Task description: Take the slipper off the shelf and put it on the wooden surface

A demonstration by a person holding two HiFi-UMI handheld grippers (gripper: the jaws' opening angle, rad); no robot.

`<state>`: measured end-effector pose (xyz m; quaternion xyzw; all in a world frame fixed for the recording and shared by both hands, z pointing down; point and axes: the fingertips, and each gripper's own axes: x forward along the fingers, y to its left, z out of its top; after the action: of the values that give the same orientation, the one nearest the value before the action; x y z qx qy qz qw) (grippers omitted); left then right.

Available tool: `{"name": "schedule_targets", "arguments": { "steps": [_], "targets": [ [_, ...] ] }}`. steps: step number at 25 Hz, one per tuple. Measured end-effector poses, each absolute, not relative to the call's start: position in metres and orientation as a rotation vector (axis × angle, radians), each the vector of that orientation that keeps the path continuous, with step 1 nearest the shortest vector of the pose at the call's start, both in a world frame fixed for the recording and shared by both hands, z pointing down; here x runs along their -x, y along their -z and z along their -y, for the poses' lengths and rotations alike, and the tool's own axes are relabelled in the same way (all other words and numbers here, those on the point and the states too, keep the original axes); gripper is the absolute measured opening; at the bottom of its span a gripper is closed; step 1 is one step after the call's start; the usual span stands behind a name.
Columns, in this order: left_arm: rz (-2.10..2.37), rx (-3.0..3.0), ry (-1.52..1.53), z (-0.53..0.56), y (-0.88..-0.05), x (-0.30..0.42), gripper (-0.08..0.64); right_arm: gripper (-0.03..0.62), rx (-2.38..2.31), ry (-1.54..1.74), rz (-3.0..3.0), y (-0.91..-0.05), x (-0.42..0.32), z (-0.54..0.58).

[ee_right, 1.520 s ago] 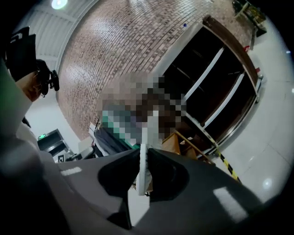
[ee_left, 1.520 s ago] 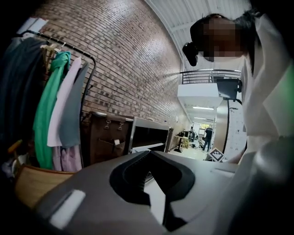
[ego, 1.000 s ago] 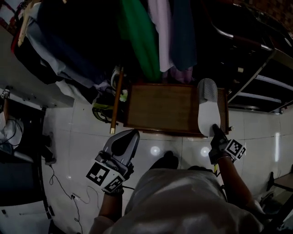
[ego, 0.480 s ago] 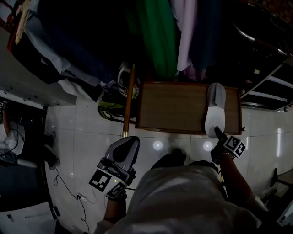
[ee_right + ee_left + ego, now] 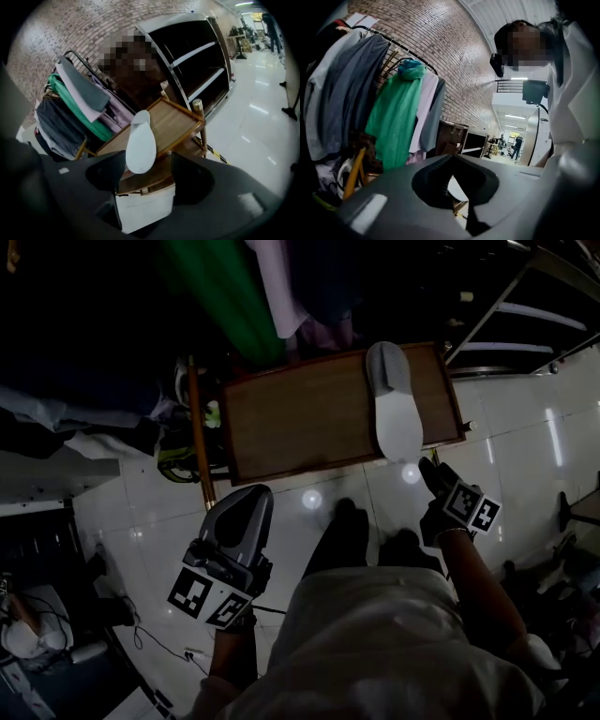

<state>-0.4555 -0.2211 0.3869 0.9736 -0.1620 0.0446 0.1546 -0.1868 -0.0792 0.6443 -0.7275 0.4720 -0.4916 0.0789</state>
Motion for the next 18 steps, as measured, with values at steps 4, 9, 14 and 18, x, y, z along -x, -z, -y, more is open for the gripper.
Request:
{"name": "schedule_targets", "arguments": {
  "steps": [4, 9, 14, 18],
  "targets": [
    [0.355, -2.837, -0.138, 0.173, -0.368, 0.423, -0.008, 0.310, 2.150, 1.201, -1.669, -0.542, 0.199, 0.047],
    [0.225, -2.886, -0.112, 0.074, -0.331, 0.384, -0.008, 0.311, 2.080, 0.685, -1.981, -0.400, 0.201, -0.019],
    [0.118, -2.924, -0.130, -0.027, -0.317, 0.368, -0.008, 0.191, 2.126, 0.383, -2.111, -0.336, 0.206, -0.117],
    [0.098, -2.901, -0.104, -0.082, -0.316, 0.373, -0.008, 0.087, 2.126, 0.344, -2.196, -0.331, 0.218, -0.176]
  ]
}}
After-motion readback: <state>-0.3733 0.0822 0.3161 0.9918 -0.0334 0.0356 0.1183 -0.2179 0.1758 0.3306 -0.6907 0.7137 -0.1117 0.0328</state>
